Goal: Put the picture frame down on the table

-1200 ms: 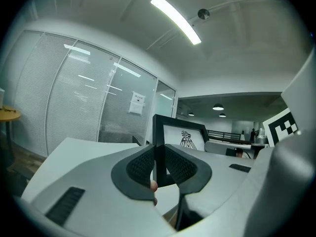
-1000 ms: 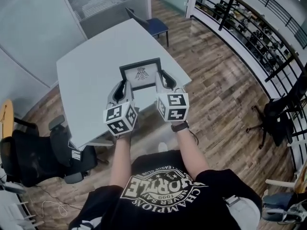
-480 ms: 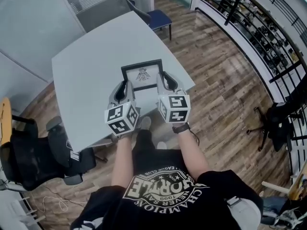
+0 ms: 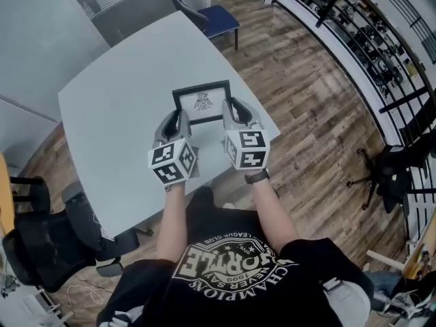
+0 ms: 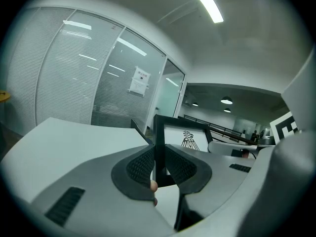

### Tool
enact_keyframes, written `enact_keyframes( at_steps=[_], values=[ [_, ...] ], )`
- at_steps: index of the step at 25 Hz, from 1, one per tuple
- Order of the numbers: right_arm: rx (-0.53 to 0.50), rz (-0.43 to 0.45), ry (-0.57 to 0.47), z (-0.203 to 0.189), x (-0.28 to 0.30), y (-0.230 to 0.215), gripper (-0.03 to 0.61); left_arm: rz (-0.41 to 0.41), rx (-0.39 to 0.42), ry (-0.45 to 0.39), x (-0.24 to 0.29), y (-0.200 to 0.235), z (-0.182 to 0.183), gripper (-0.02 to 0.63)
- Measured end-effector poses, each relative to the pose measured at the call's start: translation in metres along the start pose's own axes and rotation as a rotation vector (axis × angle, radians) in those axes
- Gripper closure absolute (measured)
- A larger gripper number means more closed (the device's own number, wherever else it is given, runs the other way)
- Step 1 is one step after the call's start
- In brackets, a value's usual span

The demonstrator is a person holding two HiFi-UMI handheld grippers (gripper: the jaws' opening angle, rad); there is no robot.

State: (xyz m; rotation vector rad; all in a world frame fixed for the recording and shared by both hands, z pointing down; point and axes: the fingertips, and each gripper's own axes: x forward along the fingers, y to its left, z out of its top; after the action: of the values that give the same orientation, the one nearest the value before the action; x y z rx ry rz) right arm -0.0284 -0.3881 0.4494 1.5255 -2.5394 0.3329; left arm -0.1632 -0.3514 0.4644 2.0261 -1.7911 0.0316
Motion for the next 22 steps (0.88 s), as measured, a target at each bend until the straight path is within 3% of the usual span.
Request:
enact_keyframes(
  at_steps=[7,22],
  values=[
    [0.045,-0.021,0.084,-0.028,0.059,-0.019,0.512,0.002,-0.014,0.085,0.06,0.026,-0.016,0.545],
    [0.135,-0.075,0.349,-0.146,0.148,-0.046,0.512,0.021,-0.069,0.344,0.154,0.085,-0.113,0.545]
  ],
)
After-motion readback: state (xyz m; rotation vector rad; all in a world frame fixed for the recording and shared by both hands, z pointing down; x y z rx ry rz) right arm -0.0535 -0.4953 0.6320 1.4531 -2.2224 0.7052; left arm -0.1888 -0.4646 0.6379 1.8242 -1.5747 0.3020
